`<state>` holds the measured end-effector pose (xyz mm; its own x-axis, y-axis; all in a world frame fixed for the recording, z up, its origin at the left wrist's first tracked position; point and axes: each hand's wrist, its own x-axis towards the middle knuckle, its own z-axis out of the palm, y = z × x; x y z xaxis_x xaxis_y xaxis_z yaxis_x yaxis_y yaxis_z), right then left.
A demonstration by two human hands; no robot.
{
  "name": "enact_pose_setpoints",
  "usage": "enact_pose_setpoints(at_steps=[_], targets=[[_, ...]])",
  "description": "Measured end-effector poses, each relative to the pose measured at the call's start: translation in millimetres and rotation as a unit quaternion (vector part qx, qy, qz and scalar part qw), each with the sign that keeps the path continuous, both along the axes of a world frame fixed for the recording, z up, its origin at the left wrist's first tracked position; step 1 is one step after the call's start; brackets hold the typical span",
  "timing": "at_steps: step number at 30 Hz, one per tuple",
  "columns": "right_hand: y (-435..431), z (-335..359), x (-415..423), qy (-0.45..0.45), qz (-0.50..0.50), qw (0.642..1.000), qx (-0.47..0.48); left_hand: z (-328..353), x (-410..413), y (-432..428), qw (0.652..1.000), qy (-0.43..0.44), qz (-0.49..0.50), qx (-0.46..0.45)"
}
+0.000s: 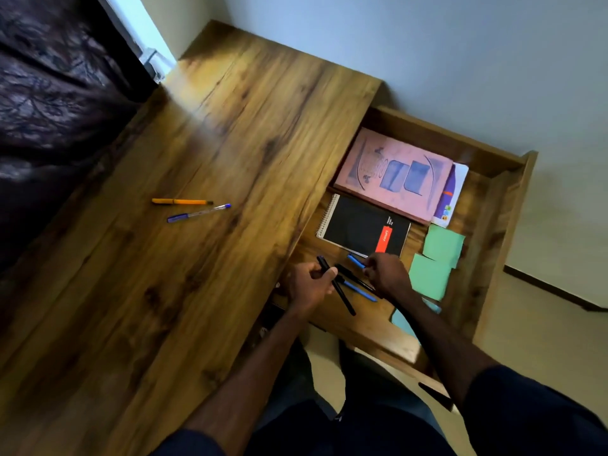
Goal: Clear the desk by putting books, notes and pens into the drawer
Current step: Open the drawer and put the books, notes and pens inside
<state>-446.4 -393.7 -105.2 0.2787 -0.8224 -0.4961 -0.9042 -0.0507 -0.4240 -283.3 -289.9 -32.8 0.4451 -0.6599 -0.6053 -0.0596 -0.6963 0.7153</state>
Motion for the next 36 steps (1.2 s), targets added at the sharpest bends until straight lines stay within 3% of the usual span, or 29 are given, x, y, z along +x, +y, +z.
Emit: enact_pose_setpoints(at_steps=[5, 19, 26, 36], targets=[[-1, -15, 1, 0.008, 0.056, 0.998, -0.022, -6, -15, 4, 1.000, -0.006, 0.009, 0.014], [12, -31, 0, -0.026, 0.033, 0.999, -0.025, -31, -25, -4, 0.996, -0.001, 0.069, 0.057], [9, -36, -1, -0.028, 0.034, 0.999, -0.028, -61, -48, -8, 0.982, 0.069, 0.114, 0.134], [13, -36, 3, -0.035, -0.003, 0.999, -0.015, -108, -52, -16, 0.966, 0.010, 0.188, 0.178]])
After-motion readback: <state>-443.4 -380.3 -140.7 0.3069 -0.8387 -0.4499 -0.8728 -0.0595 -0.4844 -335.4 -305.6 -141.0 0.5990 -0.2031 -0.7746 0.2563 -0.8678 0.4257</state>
